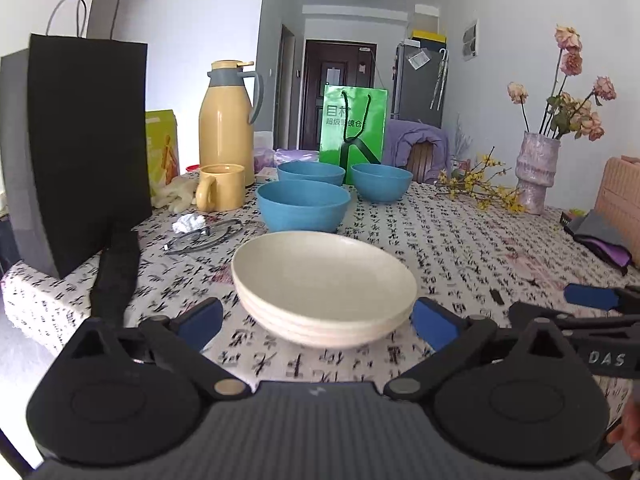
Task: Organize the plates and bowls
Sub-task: 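Stack the left tool's plate onto the right tool's plate and open both tools, then grip the rim of the blue bowl with both tools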
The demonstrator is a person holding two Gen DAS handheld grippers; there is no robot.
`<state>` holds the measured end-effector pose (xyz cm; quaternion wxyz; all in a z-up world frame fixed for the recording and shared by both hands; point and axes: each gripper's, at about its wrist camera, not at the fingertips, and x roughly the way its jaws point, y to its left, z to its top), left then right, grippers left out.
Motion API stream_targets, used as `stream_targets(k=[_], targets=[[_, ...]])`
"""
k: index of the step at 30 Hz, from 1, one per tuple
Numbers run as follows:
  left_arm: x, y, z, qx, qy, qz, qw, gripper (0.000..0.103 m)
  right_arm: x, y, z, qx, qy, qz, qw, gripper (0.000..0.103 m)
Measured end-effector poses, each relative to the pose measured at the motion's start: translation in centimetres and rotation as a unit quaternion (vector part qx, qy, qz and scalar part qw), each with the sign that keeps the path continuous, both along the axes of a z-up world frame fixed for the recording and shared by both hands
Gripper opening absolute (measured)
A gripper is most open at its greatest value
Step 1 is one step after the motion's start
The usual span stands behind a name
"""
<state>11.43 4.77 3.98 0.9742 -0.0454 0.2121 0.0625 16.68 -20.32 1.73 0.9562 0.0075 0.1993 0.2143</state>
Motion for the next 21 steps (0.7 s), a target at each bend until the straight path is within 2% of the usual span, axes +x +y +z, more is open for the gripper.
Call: stream_targets(k=[8,13,16,18,21], targets=[[6.9,3.1,1.6,0.008,-0.004,0.025,0.9997,0.103,7.0,1.7,1.9,0.018,0.002,0.009,1.000,0.087],[13.3,6.1,1.9,0.008,0.006,0.052,0.9986,0.103,13.5,3.7,2.4,0.040,0.030,0.023,0.998,0.086],[17.5,8.1,2.0,-0.003,0.004,0.047,0.9989,0.103,17.7,5.7,2.4,0.044,0.045,0.040,0.997,0.085],[20.5,9.0,2.2,0.003,0.014,0.042,0.9990,0.102,20.7,7.3,2.4,0.047,0.055,0.053,0.996,0.084],[24.6,10.5,2.1,-0.003,0.030,0.036,0.9989,0.093,25.3,9.6,2.6,0.055,0.076,0.066,0.993,0.078]])
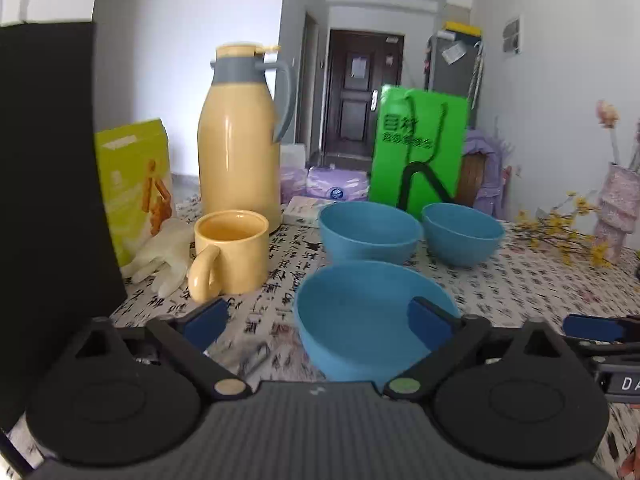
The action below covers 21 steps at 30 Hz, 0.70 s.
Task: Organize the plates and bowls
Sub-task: 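Grip the rim of the blue bowl with both tools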
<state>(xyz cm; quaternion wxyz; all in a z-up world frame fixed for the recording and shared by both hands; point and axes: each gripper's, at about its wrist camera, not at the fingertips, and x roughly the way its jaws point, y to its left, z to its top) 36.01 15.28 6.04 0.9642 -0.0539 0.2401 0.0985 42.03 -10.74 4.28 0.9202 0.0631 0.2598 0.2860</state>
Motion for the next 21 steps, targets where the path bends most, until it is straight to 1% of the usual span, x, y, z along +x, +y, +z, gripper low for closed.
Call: stream_targets(k=[1,2,3,4,5,6,7,8,9,10,11,12,13,14,17,21], targets=[[1.3,0.6,-0.2,-0.007,0.009,0.001,0.9999,0.084,1.4,0.7,-0.1,0.003,0.011,0.003,1.000,0.076],[2.4,1.2,-0.5,-0.018,0.020,-0.002,0.9996,0.077,2.8,1.4,-0.1,0.004,0.022,0.004,1.000,0.075],[3.5,1.8,-0.8,-0.029,0.035,-0.005,0.9989,0.073,3.9,2.1,-0.3,0.005,0.030,0.008,0.999,0.074],[4.5,2.4,-1.3,-0.042,0.052,-0.008,0.9977,0.064,5.0,2.7,-0.6,0.005,0.037,0.013,0.999,0.071],[5.3,2.8,-1.7,-0.052,0.066,-0.012,0.9964,0.059,5.9,3.4,-0.8,0.005,0.045,0.016,0.999,0.067],[5.9,3.1,-2.1,-0.058,0.075,-0.016,0.9954,0.056,6.7,4.0,-1.2,0.003,0.052,0.020,0.998,0.065],[6.3,3.1,-2.5,-0.057,0.081,-0.021,0.9949,0.052,7.4,4.5,-1.6,0.002,0.060,0.022,0.998,0.059],[6.6,3.1,-2.8,-0.050,0.086,-0.025,0.9948,0.044,8.0,5.0,-2.0,0.002,0.068,0.024,0.997,0.051],[6.8,2.9,-3.1,-0.042,0.090,-0.028,0.9947,0.039,8.5,5.4,-2.4,0.003,0.078,0.025,0.997,0.042],[6.9,2.9,-3.4,-0.040,0.094,-0.034,0.9942,0.034,8.8,5.8,-2.9,0.004,0.088,0.026,0.996,0.038],[7.1,3.0,-3.6,-0.043,0.097,-0.041,0.9935,0.027,9.1,6.1,-3.3,0.005,0.095,0.027,0.995,0.030],[7.3,3.1,-3.8,-0.046,0.101,-0.043,0.9929,0.024,9.3,6.3,-3.7,0.006,0.101,0.026,0.995,0.025],[7.5,3.1,-4.0,-0.045,0.103,-0.041,0.9928,0.022,9.4,6.4,-4.0,0.005,0.104,0.020,0.994,0.021],[7.6,3.2,-4.2,-0.047,0.104,-0.039,0.9927,0.017,9.5,6.4,-4.2,0.009,0.104,0.015,0.994,0.018],[7.9,3.3,-4.5,-0.058,0.112,-0.034,0.9915,0.011,9.5,6.2,-4.3,0.012,0.105,0.009,0.994,0.010],[7.9,2.0,-4.1,-0.059,0.110,-0.039,0.9915,0.010,9.2,5.1,-4.0,0.001,0.100,-0.001,0.995,0.007]])
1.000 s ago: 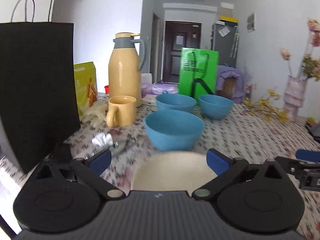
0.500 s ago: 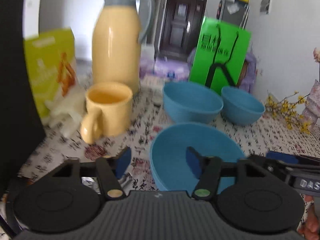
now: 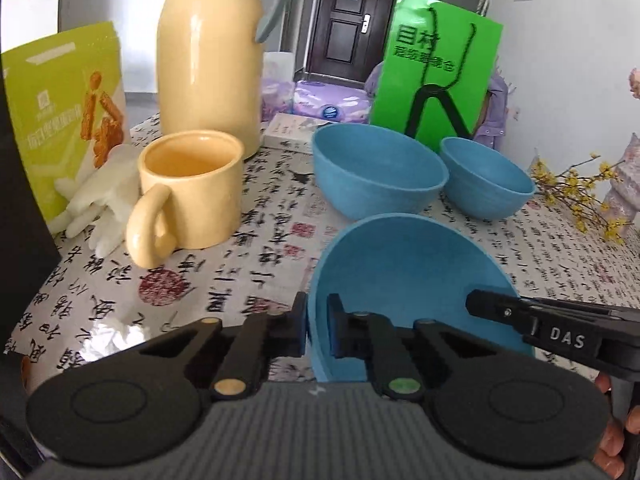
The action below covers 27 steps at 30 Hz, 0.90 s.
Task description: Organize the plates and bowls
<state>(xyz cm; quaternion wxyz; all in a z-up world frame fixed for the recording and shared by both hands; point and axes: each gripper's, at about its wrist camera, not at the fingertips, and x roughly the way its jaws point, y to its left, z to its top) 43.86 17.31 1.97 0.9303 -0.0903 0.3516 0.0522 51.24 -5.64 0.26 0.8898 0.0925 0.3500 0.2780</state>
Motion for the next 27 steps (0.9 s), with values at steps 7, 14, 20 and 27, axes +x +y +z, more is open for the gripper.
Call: stream_targets(k=[7,14,20,27], targets=[[0.4,-4.8,0.6,-0.006,0.003,-0.033,0.9994,0.010,-0.9,-5.4,0.2,0.007,0.002,-0.043,0.999,0.006],[1.0,-12.5,0.4,-0.021,0.015,-0.082,0.9963,0.010,-2.5,-13.4,-0.4,0.007,0.012,-0.101,0.995,0.006],[0.2,-19.9,0.6,-0.038,0.017,-0.135,0.9900,0.010,-5.0,-21.3,-0.6,0.009,0.016,-0.151,0.988,0.007],[-1.9,-27.2,0.7,-0.053,0.019,-0.174,0.9832,0.010,-8.8,-28.5,-0.7,0.005,0.015,-0.190,0.982,0.008]])
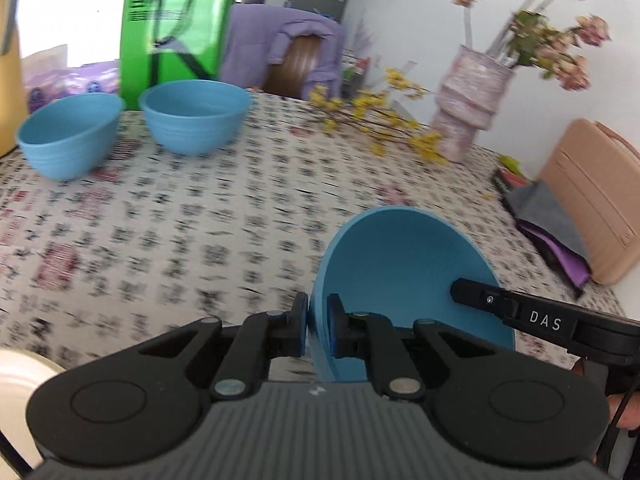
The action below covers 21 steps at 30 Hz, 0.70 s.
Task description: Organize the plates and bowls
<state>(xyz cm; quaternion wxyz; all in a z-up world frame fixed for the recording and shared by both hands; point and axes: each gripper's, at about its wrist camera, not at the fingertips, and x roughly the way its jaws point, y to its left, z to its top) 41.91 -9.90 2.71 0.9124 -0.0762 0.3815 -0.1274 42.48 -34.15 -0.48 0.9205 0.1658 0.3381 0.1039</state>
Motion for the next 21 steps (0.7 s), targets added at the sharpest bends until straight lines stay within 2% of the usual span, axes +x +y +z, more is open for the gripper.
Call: stream_targets(k=[6,12,21], targets=[[-2.5,-4.3,-0.2,-0.014,0.009,-0.026,0.9995,0.010,-3.7,-4.9,-0.2,0.000,-0.001,-0.024,1.000,0.008],[-5.8,-7.4,-0.6,-0.021,0.014,-0.039,0.9989,0.010,-7.9,-7.9,-0.4,-0.006,-0.005,-0.036,0.999,0.008],[-11.1,-8.4,-1.4,-0.031,0.026,-0.026,0.9988,0.011,-13.2,-9.2,-0.6,-0.017,-0.007,-0.026,1.000,0.008]])
